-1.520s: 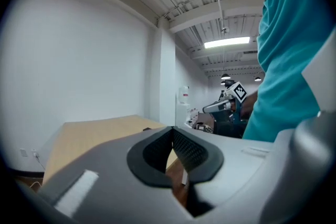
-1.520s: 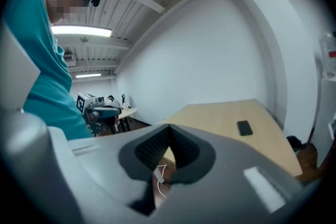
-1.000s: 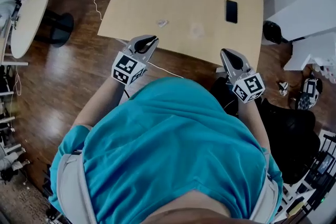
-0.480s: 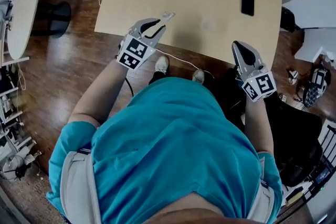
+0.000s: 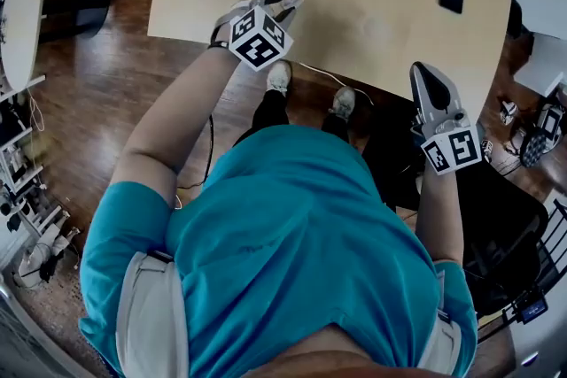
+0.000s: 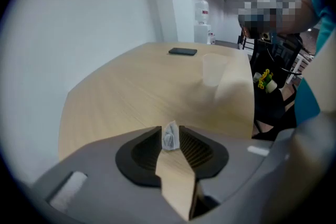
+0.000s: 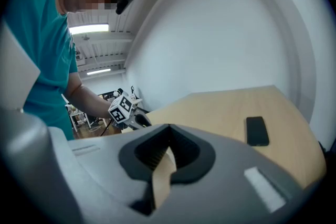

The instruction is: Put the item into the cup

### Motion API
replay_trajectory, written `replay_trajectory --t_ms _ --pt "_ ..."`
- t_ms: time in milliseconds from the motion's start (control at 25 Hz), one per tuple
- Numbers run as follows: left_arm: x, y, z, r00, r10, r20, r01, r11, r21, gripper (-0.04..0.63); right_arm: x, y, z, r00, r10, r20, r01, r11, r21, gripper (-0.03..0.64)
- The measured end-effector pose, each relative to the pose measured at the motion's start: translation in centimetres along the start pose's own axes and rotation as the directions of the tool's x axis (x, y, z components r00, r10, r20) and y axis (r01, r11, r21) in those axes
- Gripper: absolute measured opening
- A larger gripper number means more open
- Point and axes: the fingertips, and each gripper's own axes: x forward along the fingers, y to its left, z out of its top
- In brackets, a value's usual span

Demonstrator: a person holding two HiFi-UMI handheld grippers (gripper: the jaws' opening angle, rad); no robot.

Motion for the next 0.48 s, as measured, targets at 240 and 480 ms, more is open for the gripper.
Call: replay_trajectory --t_ms 240,480 --pt "2.6 0.6 -1.5 0.996 0.013 -0.090 -0.010 0.999 0.034 0.087 0.2 -1.5 -0.7 1.000 -0.017 -0.009 0.017 1.000 0.014 0.002" --pt "2.9 1.0 -1.9 0.995 0.017 -0.097 -0.016 1.000 0.018 0.042 0.0 -2.5 -0.7 0.999 -0.034 -0.008 0.034 0.999 0.026 0.002"
